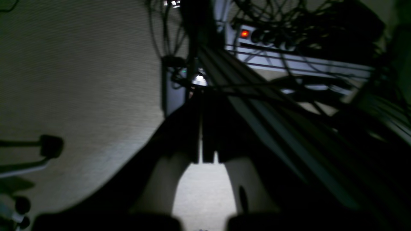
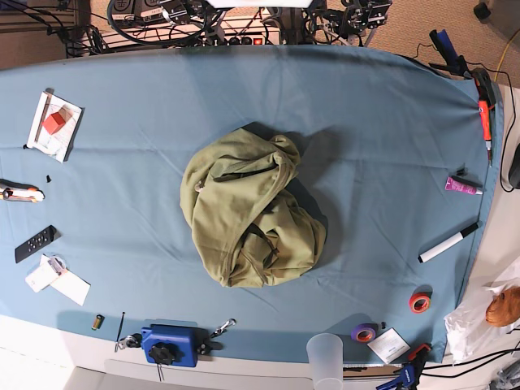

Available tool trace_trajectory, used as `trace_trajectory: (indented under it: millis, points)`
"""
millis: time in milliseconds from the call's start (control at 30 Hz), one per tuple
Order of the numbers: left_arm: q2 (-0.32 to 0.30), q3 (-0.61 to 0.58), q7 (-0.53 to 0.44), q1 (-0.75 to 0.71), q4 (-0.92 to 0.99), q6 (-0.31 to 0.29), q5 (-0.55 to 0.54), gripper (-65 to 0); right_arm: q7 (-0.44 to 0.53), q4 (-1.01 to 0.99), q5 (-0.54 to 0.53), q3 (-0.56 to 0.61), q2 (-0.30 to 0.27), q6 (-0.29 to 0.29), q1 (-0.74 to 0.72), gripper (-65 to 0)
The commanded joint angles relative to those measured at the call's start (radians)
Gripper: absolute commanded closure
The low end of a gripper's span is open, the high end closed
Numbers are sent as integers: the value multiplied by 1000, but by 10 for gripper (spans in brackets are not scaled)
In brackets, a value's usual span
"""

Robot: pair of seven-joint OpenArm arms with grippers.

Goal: Layout the t-shirt on the table in an organized manner, then fold the t-shirt properly

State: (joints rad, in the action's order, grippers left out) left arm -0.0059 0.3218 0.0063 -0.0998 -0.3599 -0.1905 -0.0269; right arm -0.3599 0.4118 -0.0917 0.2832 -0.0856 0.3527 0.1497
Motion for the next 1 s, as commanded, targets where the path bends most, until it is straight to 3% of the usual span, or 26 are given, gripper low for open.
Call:
trace_trajectory:
  millis: [0, 67, 667, 967]
  points:
    - [0, 1, -6, 0, -5, -26, -3, 0, -6, 7, -5, -1, -6, 9, 0, 0]
    - [0, 1, -6, 0, -5, -48, -3, 0, -6, 7, -5, -1, -6, 9, 0, 0]
    - [-2, 1, -6, -2, -5, -47, -2, 0, -6, 7, -5, -1, -6, 9, 0, 0]
    - [-77, 1, -7, -51, -6, -47, -3, 0, -33, 7, -6, -1, -58, 9, 9, 0]
